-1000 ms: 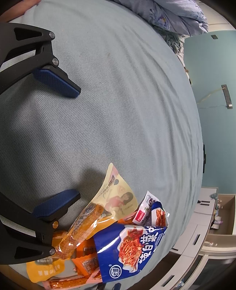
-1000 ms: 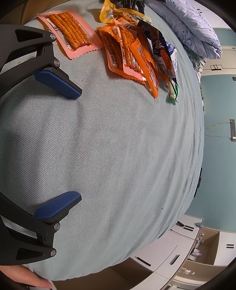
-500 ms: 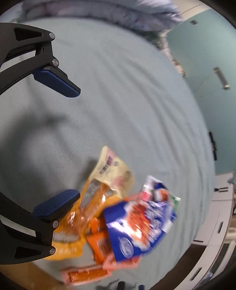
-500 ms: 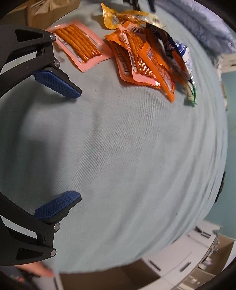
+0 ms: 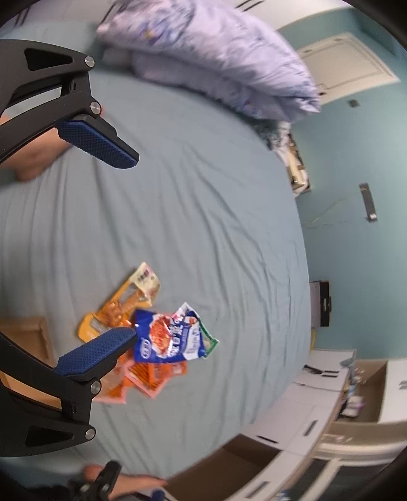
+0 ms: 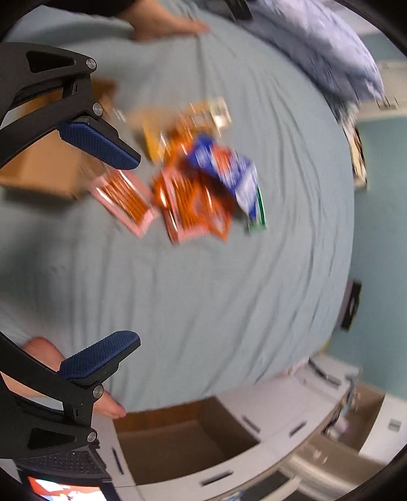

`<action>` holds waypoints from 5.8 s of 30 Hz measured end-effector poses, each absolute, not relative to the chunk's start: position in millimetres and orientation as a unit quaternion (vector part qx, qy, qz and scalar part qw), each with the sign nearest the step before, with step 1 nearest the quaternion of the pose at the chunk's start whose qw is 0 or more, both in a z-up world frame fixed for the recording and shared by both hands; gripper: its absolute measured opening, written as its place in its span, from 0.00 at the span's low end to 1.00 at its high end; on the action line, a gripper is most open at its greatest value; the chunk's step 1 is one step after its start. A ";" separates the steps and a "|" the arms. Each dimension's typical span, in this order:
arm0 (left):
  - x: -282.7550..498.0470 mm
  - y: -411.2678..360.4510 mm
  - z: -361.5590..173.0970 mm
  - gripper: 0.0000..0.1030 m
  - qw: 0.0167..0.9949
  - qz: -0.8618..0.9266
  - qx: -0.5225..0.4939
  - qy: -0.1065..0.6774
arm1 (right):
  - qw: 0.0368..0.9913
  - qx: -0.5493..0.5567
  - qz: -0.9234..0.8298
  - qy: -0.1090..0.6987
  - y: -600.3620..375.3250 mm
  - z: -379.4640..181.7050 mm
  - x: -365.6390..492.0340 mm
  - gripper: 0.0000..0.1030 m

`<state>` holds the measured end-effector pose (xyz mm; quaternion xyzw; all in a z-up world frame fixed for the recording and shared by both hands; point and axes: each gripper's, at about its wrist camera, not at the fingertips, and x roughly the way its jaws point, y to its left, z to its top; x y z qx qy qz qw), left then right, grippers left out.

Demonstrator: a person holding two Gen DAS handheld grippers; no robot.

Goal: Organize snacks
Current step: 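Move both tools over the snack pile beside the cardboard box, then grasp the blue-and-white noodle bag with the right tool and lift it, then grasp the yellow chicken-leg packet with the left tool while right holds the blue bag, then lower both held packets into the cardboard box and open both tools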

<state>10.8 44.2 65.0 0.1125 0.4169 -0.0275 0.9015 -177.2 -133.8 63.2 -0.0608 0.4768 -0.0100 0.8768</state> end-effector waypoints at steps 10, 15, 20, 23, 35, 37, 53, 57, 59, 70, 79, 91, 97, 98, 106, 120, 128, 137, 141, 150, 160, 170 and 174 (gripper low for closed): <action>-23.7 4.1 61.7 1.00 0.885 -0.082 0.243 0.389 | 0.885 -0.139 0.050 0.442 -111.9 95.6 -227.6 1.00; -20.7 5.5 66.2 1.00 0.877 -0.119 0.203 0.418 | 0.887 -0.132 0.029 0.442 -128.3 92.5 -226.0 1.00; -18.6 4.0 65.6 1.00 0.877 -0.122 0.198 0.421 | 0.871 -0.089 0.039 0.481 -127.1 93.9 -213.4 1.00; -17.2 5.3 63.6 1.00 0.875 -0.130 0.189 0.427 | 0.869 -0.084 0.048 0.484 -128.3 98.9 -208.5 1.00; -12.9 1.8 42.4 1.00 0.854 -0.124 0.205 0.461 | 0.859 -0.059 0.058 0.505 -134.5 60.5 -182.4 1.00; -12.7 2.8 41.4 1.00 0.853 -0.125 0.204 0.464 | 0.858 -0.053 0.056 0.508 -136.6 58.1 -180.1 1.00; -6.5 11.2 36.7 1.00 0.843 -0.123 0.181 0.492 | 0.845 -0.008 0.051 0.532 -152.7 55.8 -170.4 1.00; -5.2 11.9 34.5 1.00 0.841 -0.122 0.180 0.495 | 0.842 -0.002 0.046 0.537 -156.6 55.4 -166.9 1.00; -4.5 12.2 33.0 1.00 0.840 -0.124 0.179 0.497 | 0.841 0.007 0.044 0.540 -159.8 53.3 -164.6 1.00; 1.5 15.8 6.3 1.00 0.814 -0.139 0.172 0.537 | 0.808 0.100 0.030 0.580 -189.8 33.0 -138.5 1.00; 13.1 31.3 -8.1 1.00 0.797 -0.136 0.136 0.572 | 0.799 0.117 0.040 0.588 -166.7 22.9 -79.5 1.00; 29.3 52.6 -19.7 1.00 0.787 -0.133 0.099 0.594 | 0.783 0.103 0.055 0.610 -97.4 -20.8 52.0 1.00; 38.3 63.9 -31.9 1.00 0.774 -0.125 0.079 0.616 | 0.761 0.065 0.027 0.645 -67.8 -78.1 97.4 1.00; 39.3 65.7 -34.0 1.00 0.772 -0.123 0.077 0.619 | 0.756 0.056 0.022 0.652 -65.1 -86.3 101.4 1.00; 46.4 72.7 -50.2 1.00 0.763 -0.104 0.074 0.634 | 0.781 0.022 0.053 0.622 -55.7 -87.5 97.7 0.30; 93.6 33.3 -98.4 1.00 0.743 -0.099 0.051 0.660 | 0.806 0.098 0.164 0.560 -147.5 7.8 -50.3 0.28; 139.6 -15.6 -155.4 0.99 0.715 -0.074 0.118 0.685 | 0.771 0.131 0.200 0.590 -180.8 -0.4 -125.3 0.28; 127.2 -45.8 -146.4 0.39 0.706 -0.122 0.126 0.686 | 0.775 0.108 0.177 0.597 -181.9 -17.2 -108.5 0.28; 113.2 -32.3 -97.5 0.39 0.731 -0.120 0.117 0.661 | 0.786 0.114 0.171 0.583 -182.6 -8.2 -116.7 0.28; 7.5 -42.7 13.9 0.39 0.742 -0.232 0.157 0.609 | 0.792 0.092 0.139 0.588 -178.4 10.9 -136.5 0.28; -70.1 -78.2 -51.3 0.59 0.679 -0.264 0.268 0.630 | 0.777 0.106 0.112 0.610 -158.6 40.2 -155.4 0.28; -19.5 -35.5 7.7 0.79 0.759 -0.200 0.179 0.593 | 0.765 0.040 0.127 0.630 -120.3 22.0 -172.2 0.28; -8.5 -22.3 14.5 0.79 0.772 -0.174 0.150 0.593 | 0.757 0.045 0.135 0.638 -101.9 9.8 -172.2 0.31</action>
